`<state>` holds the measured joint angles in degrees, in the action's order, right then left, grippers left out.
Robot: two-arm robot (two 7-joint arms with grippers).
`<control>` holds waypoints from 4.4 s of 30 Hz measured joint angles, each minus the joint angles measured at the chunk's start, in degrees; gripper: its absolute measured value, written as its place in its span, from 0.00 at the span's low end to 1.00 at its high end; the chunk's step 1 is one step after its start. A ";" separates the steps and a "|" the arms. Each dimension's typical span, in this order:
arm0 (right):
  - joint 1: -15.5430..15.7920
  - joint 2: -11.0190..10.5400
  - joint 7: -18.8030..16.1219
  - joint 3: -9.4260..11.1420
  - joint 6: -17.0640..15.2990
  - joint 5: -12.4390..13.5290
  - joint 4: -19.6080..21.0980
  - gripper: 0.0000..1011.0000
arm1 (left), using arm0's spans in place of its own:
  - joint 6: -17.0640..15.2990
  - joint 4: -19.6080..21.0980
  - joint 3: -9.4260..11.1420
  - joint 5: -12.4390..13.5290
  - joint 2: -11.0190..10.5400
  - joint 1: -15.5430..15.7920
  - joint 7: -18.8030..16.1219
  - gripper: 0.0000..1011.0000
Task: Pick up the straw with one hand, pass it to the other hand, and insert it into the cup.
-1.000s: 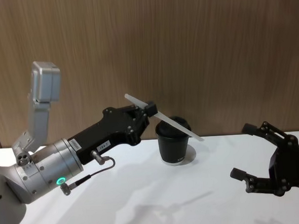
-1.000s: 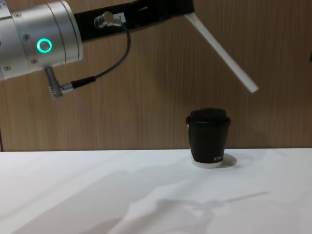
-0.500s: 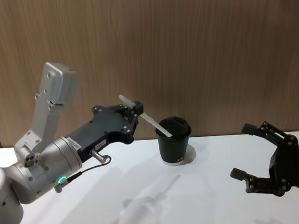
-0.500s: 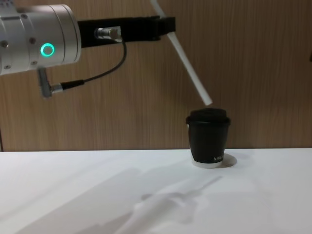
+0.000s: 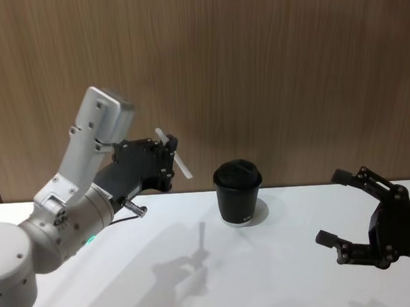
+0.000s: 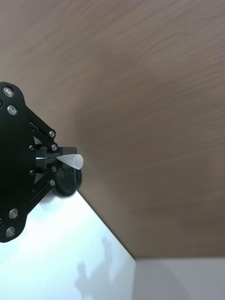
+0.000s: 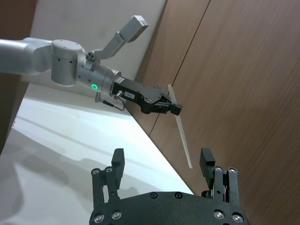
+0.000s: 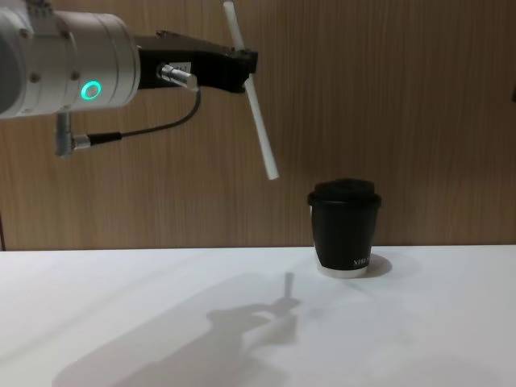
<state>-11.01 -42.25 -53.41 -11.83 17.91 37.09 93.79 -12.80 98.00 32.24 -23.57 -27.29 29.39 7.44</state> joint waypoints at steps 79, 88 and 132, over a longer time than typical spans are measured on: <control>0.00 0.00 0.00 0.00 0.00 0.00 0.00 0.99 | -13.04 -10.95 1.65 1.38 8.64 14.54 12.74 0.01; 0.00 0.00 0.00 0.01 0.00 0.00 0.00 0.99 | -12.65 -12.07 1.90 2.12 9.48 14.98 13.04 0.01; 0.00 0.00 0.00 0.00 0.00 0.00 0.00 0.99 | -10.04 -17.81 1.30 4.10 12.56 15.41 14.74 0.01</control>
<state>-11.01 -42.25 -53.41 -11.83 17.91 37.09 93.79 -22.85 80.19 33.54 -19.47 -14.73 44.79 22.18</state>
